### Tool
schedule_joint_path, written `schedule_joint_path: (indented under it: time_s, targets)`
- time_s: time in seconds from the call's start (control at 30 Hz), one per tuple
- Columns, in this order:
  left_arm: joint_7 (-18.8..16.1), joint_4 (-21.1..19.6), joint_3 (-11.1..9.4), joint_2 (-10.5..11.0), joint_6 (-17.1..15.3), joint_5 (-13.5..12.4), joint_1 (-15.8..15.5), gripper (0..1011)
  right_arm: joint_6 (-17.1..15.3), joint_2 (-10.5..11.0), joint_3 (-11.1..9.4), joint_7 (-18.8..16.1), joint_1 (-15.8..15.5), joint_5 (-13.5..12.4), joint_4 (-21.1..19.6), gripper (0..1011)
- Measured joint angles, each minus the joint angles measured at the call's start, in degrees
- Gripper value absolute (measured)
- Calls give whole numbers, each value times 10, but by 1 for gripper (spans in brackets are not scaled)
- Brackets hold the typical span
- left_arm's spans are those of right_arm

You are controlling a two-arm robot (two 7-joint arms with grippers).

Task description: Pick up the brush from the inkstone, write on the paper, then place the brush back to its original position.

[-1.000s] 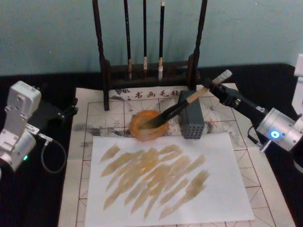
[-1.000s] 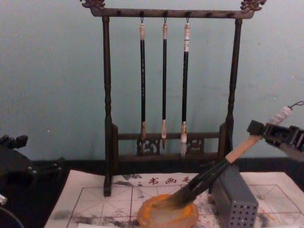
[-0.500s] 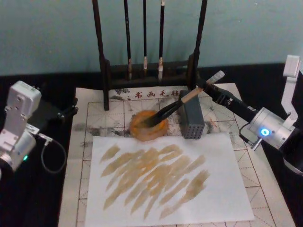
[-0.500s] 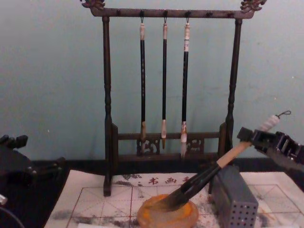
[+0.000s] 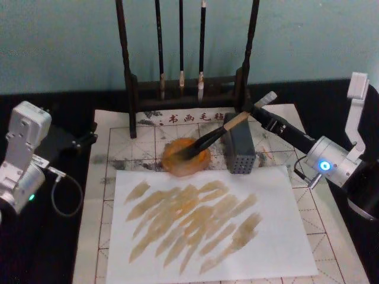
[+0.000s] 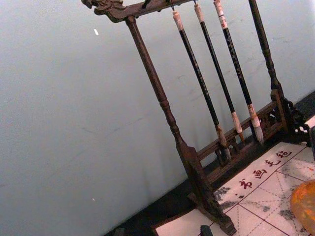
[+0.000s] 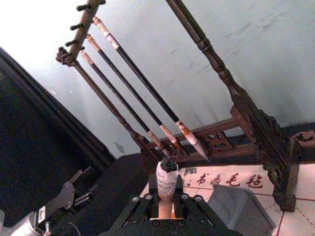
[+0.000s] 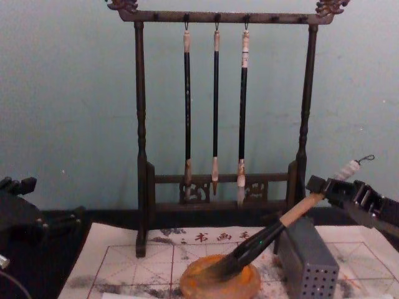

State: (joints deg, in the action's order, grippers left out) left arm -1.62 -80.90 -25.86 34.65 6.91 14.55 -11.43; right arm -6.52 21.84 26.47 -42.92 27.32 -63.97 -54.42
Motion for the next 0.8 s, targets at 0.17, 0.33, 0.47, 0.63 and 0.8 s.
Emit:
schedule_joint_path:
  time_s: [0.17,0.33,0.47,0.63,0.8]
  targets:
    - [0,0,0,0,0,0,0,1001,-3,-5,-2,0,2,2,9,177]
    - [0,0,0,0,0,0,0,1001,-8,-10,-7,1,3,1,18,177]
    - [0,0,0,0,0,0,0,1001,-13,-14,-11,3,4,-2,25,177]
    - [0,0,0,0,0,0,0,1001,-18,-16,-15,6,4,-4,30,177]
    - [0,0,0,0,0,0,0,1001,-23,-17,-19,11,2,-6,32,177]
